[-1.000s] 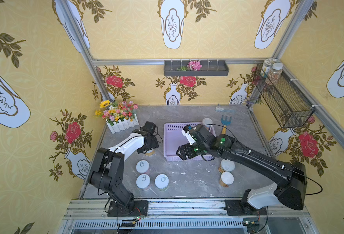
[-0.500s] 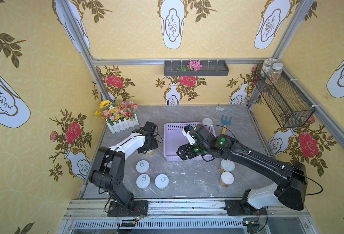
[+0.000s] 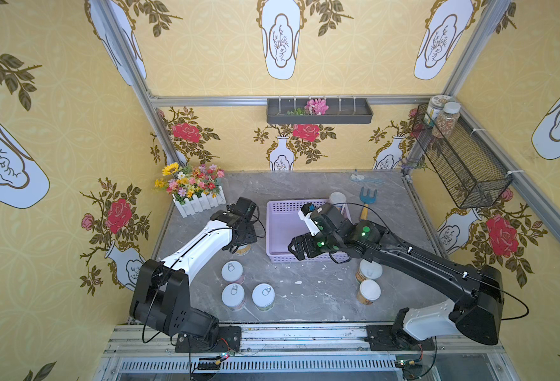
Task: Put the canned food in the basket
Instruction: Pick up the canned food from the center of the board, then place the canned food in the basket.
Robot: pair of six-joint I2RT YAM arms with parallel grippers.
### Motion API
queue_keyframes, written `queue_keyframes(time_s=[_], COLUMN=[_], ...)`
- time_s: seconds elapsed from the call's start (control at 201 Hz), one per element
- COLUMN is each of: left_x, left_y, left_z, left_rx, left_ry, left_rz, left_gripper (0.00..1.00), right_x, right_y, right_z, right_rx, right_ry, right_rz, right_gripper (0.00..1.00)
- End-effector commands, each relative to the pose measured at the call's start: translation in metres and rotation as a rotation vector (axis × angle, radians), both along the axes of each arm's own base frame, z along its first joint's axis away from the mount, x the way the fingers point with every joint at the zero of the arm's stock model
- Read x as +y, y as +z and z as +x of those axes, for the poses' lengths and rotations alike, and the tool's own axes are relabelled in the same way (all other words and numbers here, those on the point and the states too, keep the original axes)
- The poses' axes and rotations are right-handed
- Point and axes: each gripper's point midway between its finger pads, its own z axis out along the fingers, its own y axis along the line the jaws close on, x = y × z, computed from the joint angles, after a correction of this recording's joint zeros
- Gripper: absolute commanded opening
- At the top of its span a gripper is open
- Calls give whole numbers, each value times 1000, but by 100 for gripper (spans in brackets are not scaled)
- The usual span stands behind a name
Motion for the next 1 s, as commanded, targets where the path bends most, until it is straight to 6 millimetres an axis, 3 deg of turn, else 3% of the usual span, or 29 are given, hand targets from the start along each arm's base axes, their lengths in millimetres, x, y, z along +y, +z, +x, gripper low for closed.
queue_keyframes(time_s=[0.0, 0.189, 0.209, 0.488, 0.783, 0.992], left_x=[0, -9, -19, -58, -122, -165], left_y=[18, 50, 53, 84, 88, 84], left_z=[-8, -3, -4, 11, 42, 71], left_rx=[-19, -71, -78, -125, -159, -173], left_ry=[12, -9, -41, -153, -295, -367], left_rz=[24, -16, -21, -94, -169, -200], left_gripper=[69, 69, 69, 69, 69, 68], right_x=[5, -5, -7, -29, -83, -102], right_y=[15, 22, 22, 24, 10, 14], right_z=[6, 10, 11, 21, 43, 48], right_rx=[-62, -75, -72, -44, -38, -67], right_ry=[-3, -30, -34, -84, -259, -305], right_rz=[67, 102, 101, 116, 8, -30], right_gripper=[97, 97, 97, 97, 97, 97])
